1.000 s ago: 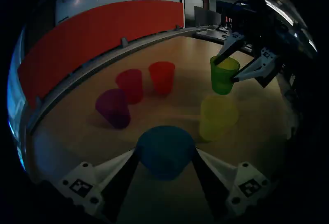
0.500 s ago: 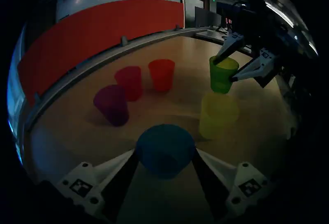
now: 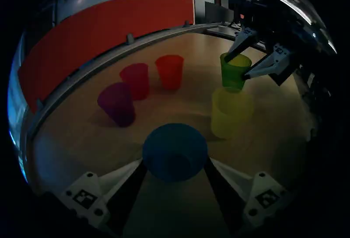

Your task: Pour water

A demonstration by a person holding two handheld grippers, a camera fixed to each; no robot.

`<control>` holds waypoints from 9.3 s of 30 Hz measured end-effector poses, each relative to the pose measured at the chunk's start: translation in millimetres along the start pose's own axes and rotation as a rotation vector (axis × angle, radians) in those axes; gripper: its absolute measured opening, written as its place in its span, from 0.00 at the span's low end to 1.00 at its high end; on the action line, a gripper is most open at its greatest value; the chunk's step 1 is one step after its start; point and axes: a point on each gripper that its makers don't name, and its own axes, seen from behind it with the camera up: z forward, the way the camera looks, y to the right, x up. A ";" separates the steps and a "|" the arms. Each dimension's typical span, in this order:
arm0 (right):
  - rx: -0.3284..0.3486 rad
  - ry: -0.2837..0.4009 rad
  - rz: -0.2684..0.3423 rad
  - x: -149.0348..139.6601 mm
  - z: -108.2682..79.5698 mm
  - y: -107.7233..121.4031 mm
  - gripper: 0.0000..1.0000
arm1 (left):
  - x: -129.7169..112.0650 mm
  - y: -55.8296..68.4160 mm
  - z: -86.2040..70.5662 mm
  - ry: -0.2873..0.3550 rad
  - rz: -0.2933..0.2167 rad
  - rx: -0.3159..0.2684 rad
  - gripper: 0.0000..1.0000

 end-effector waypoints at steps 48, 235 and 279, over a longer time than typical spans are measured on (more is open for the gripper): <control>-0.023 -0.031 0.037 -30.6 11.3 -3.1 1.00 | -17.1 -0.6 -21.9 -0.021 -0.024 0.043 0.97; -0.795 0.538 0.343 -25.5 -157.3 118.6 1.00 | 3.7 -90.1 -135.4 0.705 -0.367 0.873 0.97; -0.798 0.550 0.356 -25.8 -161.1 121.0 1.00 | -5.0 -91.5 -118.7 0.679 -0.395 0.823 0.97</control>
